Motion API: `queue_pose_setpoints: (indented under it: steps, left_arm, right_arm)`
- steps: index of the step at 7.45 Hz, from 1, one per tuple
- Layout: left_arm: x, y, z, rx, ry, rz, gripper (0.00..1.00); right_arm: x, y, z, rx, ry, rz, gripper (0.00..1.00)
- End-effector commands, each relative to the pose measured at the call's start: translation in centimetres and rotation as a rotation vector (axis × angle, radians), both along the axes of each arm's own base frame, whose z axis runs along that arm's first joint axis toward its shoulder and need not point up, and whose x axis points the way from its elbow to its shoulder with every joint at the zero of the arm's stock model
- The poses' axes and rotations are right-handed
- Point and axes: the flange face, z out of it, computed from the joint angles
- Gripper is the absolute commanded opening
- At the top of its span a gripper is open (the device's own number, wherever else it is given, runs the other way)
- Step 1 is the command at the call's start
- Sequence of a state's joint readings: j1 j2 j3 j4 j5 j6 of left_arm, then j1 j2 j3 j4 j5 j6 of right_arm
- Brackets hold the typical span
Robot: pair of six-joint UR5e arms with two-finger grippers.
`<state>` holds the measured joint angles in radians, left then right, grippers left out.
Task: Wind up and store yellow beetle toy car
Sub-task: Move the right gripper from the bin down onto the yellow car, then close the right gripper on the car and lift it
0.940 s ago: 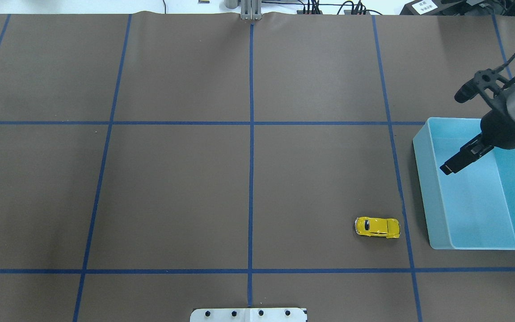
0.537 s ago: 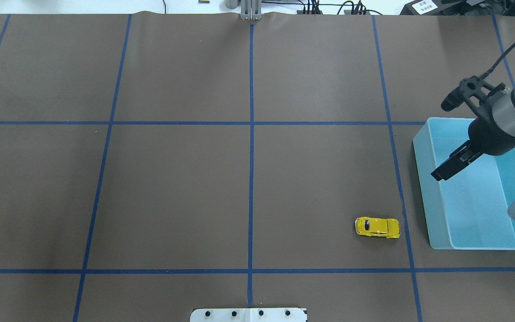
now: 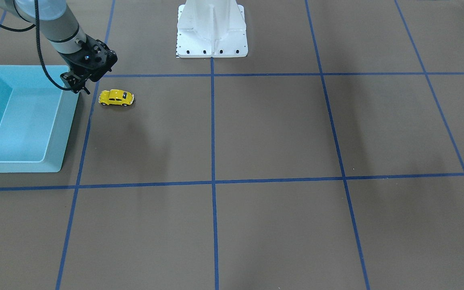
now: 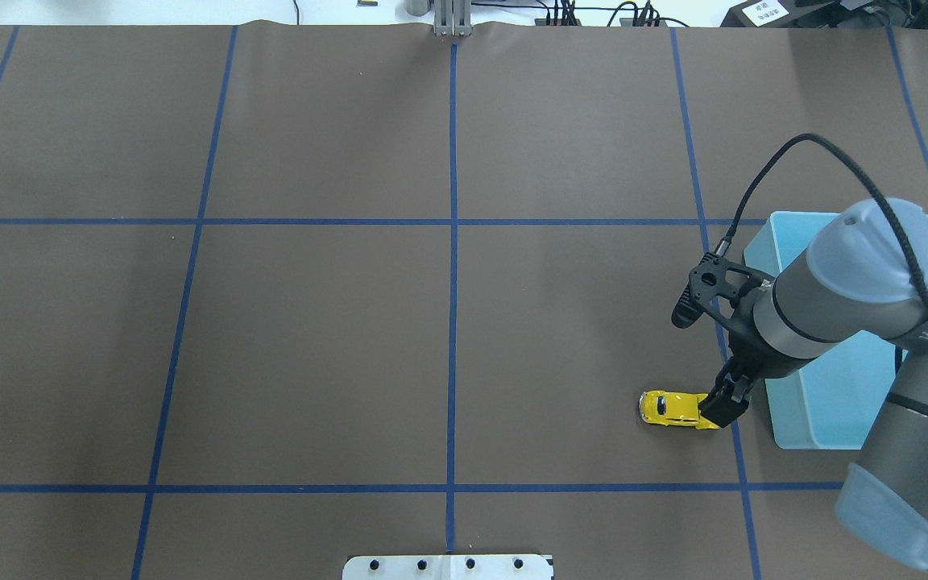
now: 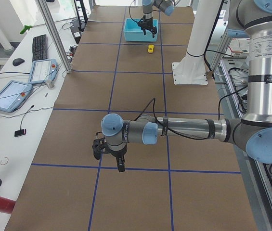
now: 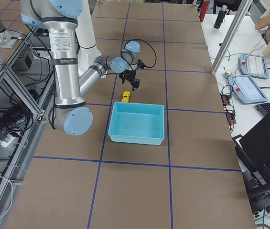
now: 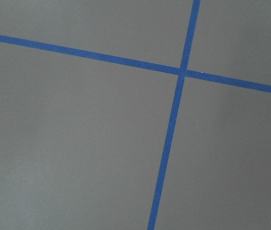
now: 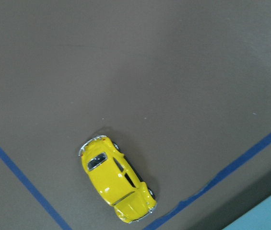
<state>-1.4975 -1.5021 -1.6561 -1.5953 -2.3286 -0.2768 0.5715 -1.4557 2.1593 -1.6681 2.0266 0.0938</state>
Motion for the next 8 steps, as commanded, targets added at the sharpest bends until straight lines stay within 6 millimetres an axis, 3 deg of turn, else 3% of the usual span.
queue_pose_setpoints:
  steps: [1,3,4,8]
  left_arm:
    - [-0.1,0.1,0.2,-0.005,0.0,-0.002,1.0]
    - [-0.1,-0.8,-0.9,0.015,0.001,-0.004,1.0]
    - [-0.1,-0.5,-0.8,0.014,0.001,-0.002,1.0]
    - [-0.1,0.0,-0.1,0.0,0.0,-0.003,1.0]
  right_arm:
    - [-4.3,2.5,-0.4,0.134,0.039,-0.061,1.0]
    - [-6.2,3.1,0.9,0.201,0.049,-0.087,1.0]
    - [-7.6,2.8,2.5,0.238,0.044,-0.128,1.0]
    - [-7.8,2.6,2.6,0.294,0.053,-0.128,1.0]
